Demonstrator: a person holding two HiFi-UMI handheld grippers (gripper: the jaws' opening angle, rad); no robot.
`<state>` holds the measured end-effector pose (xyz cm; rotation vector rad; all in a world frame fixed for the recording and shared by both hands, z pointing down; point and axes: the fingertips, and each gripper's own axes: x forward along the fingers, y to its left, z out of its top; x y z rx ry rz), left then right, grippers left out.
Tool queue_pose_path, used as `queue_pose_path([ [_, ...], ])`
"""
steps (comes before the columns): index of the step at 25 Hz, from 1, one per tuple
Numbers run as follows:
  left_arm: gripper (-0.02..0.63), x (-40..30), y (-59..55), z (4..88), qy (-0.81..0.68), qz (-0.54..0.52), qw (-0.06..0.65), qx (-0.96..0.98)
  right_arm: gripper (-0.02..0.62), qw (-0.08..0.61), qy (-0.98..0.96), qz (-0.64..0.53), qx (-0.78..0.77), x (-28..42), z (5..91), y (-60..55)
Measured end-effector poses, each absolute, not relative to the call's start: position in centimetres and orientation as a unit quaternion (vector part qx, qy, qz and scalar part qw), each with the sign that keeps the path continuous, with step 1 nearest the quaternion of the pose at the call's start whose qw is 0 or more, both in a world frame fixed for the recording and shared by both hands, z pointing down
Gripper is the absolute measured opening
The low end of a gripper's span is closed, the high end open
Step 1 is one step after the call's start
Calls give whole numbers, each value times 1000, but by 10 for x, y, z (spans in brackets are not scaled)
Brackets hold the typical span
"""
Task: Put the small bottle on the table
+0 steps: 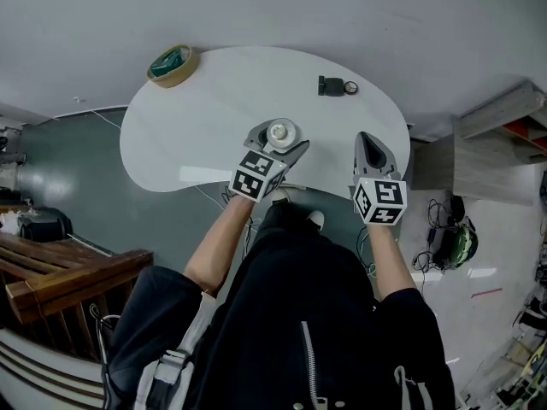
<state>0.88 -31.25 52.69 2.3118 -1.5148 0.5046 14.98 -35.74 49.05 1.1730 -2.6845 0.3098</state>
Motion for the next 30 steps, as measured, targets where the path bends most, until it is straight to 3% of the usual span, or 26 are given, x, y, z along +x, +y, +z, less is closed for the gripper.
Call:
queue_pose_path([
  [13,336,53,-314,605,-477,204,215,827,3,138,-872,155,444,194,550,-350],
  [30,336,100,-410,686,-439,251,158,848,3,162,-819,197,514,253,587,-336],
])
